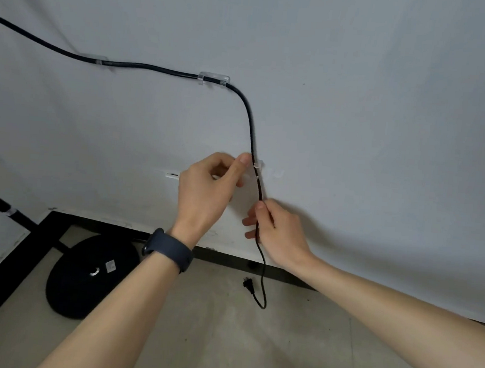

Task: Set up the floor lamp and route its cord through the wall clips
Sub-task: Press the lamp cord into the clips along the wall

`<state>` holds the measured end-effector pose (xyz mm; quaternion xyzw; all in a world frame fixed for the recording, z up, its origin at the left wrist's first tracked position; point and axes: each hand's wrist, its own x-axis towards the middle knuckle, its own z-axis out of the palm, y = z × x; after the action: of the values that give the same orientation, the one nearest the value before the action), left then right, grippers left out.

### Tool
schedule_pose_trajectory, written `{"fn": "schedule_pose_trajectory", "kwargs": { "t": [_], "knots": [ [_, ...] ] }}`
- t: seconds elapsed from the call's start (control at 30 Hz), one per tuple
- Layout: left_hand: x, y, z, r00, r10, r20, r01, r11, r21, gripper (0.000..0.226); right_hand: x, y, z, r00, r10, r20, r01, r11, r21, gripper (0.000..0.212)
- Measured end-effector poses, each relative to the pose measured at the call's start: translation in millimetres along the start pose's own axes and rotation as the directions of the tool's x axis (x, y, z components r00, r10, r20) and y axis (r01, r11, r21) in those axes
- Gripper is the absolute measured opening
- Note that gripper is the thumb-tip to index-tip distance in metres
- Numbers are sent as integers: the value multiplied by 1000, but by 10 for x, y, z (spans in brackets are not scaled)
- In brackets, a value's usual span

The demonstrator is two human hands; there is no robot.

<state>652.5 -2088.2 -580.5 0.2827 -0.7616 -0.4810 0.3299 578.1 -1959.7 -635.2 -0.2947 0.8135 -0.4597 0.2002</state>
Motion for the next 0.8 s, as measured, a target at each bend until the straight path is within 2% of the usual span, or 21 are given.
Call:
{"fn": "schedule_pose_trajectory", "kwargs": {
  "t": [0.1,0.2,0.27,0.37,0.4,0.53,0.67,0.73,0.8],
  "knots": [
    [-98,-316,-74,998,-57,31,55,996,63,36,72,-29,63,999,7,34,-7,1000,0,36],
    [-216,-688,-132,970,-169,174,124,962,242,26,137,-48,105,997,-25,69,30,998,-61,36],
    [-312,-894,-141,887,-313,340,212,930,301,13,186,-57,135,997,-27,70,32,998,-63,34],
    [-510,-1133,-84,677,-445,586,259,889,377,38,244,-76,219,998,8,63,-12,998,67,31],
    [-577,-1175,-60,648,-446,617,248,890,383,37,252,-88,252,998,20,63,-26,994,107,31],
    [-734,-1271,-78,697,-399,596,294,917,269,22,249,-115,369,999,50,16,-53,978,203,33],
    [-719,-1348,-193,718,-426,550,389,901,192,17,246,-57,449,1000,26,-17,-23,992,125,20],
    [-675,-1404,-224,751,-417,512,362,908,209,18,257,31,504,996,65,68,-68,997,32,14],
    [-630,-1446,-224,761,-402,508,338,915,219,18,238,144,600,967,178,181,-174,984,-39,17]
  ]
}}
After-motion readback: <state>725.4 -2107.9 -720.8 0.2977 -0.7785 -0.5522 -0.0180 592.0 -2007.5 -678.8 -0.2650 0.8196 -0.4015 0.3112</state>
